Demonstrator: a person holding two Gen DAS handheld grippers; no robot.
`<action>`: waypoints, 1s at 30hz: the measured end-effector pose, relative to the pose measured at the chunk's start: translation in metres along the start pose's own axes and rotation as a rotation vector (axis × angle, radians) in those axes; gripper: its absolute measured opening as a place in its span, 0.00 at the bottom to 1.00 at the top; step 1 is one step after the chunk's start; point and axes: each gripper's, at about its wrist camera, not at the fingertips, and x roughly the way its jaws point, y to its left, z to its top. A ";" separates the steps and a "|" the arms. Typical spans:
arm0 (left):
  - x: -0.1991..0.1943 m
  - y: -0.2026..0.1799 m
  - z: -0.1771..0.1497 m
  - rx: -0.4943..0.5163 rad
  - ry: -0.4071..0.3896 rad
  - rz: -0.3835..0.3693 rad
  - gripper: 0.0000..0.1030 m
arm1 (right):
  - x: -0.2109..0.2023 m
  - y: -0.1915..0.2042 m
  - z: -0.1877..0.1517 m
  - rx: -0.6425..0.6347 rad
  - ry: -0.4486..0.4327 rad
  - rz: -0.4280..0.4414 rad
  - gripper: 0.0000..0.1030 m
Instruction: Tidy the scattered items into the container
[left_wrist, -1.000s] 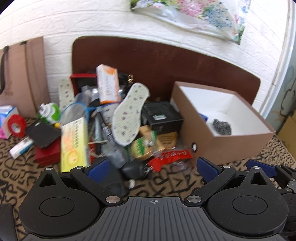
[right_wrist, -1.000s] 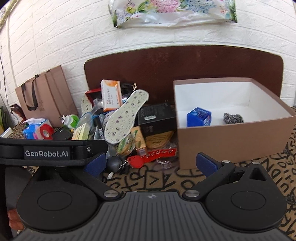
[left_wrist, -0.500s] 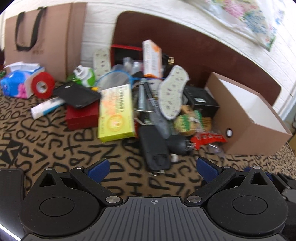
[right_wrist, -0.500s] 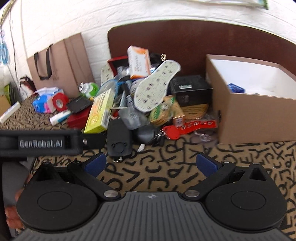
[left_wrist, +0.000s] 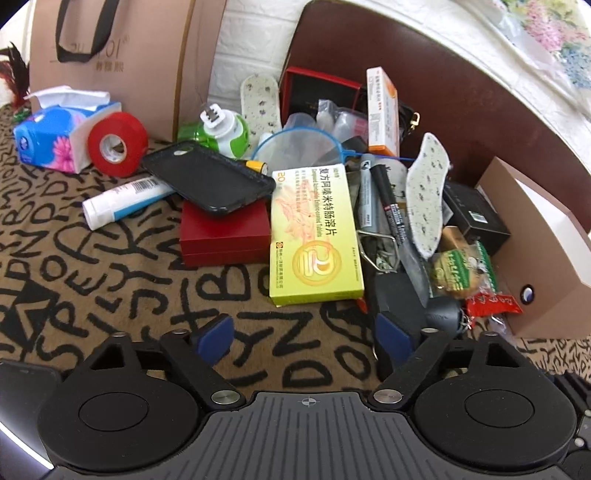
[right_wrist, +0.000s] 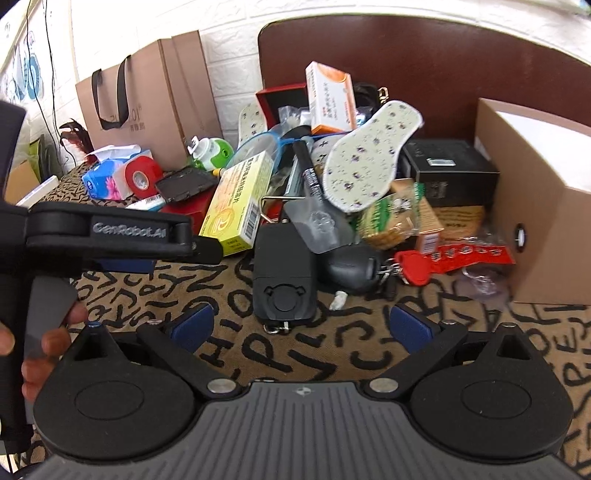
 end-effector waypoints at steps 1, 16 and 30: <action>0.004 0.001 0.002 -0.004 0.005 -0.002 0.84 | 0.003 0.000 0.001 0.001 0.002 0.003 0.95; 0.035 -0.022 0.008 0.009 0.097 -0.170 0.81 | 0.049 0.005 0.008 -0.025 0.052 0.046 0.53; 0.020 -0.028 -0.029 -0.027 0.224 -0.282 0.45 | 0.012 0.005 -0.016 -0.061 0.120 0.123 0.53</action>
